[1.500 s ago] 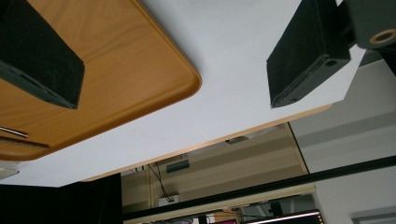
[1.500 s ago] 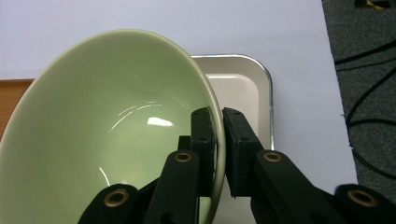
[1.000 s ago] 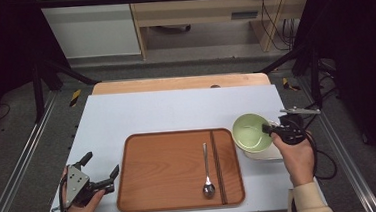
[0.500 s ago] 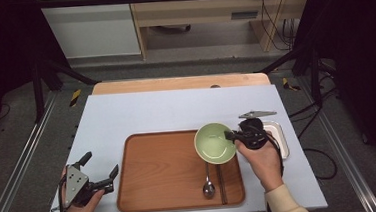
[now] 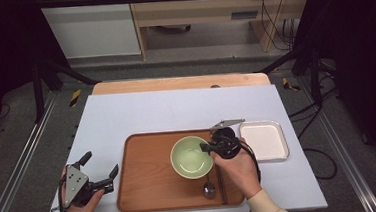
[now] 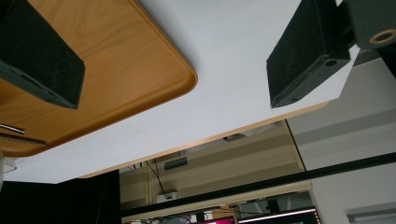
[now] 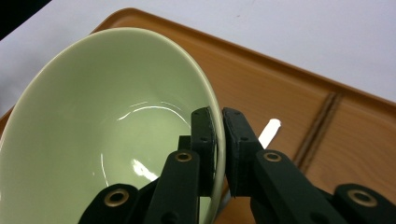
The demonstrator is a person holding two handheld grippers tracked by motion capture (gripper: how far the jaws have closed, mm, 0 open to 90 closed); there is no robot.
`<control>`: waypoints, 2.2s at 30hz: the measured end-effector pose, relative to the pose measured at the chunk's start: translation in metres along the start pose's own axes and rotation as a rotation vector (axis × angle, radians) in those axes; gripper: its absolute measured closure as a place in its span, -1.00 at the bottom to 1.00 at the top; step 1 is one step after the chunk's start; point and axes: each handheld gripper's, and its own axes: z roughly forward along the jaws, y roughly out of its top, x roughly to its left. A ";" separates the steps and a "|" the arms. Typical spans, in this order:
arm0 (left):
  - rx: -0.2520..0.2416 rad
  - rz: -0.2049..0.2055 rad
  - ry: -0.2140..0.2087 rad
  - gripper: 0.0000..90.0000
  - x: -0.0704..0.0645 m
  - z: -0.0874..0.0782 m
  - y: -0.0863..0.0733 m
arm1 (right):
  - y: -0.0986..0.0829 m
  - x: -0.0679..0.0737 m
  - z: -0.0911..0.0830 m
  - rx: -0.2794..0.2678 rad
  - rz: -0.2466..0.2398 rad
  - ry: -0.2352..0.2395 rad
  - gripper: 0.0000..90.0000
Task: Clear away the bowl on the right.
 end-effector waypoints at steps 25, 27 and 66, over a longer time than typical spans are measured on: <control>0.001 0.003 -0.002 -0.91 0.001 -0.001 0.000 | -0.009 0.022 0.025 0.089 -0.037 0.073 0.86; 0.001 0.003 -0.003 -0.91 0.001 -0.001 0.000 | -0.009 0.023 0.026 0.096 -0.031 0.075 0.86; 0.007 0.016 -0.010 -0.91 -0.001 0.000 0.000 | -0.018 0.011 0.033 0.122 -0.028 0.099 0.67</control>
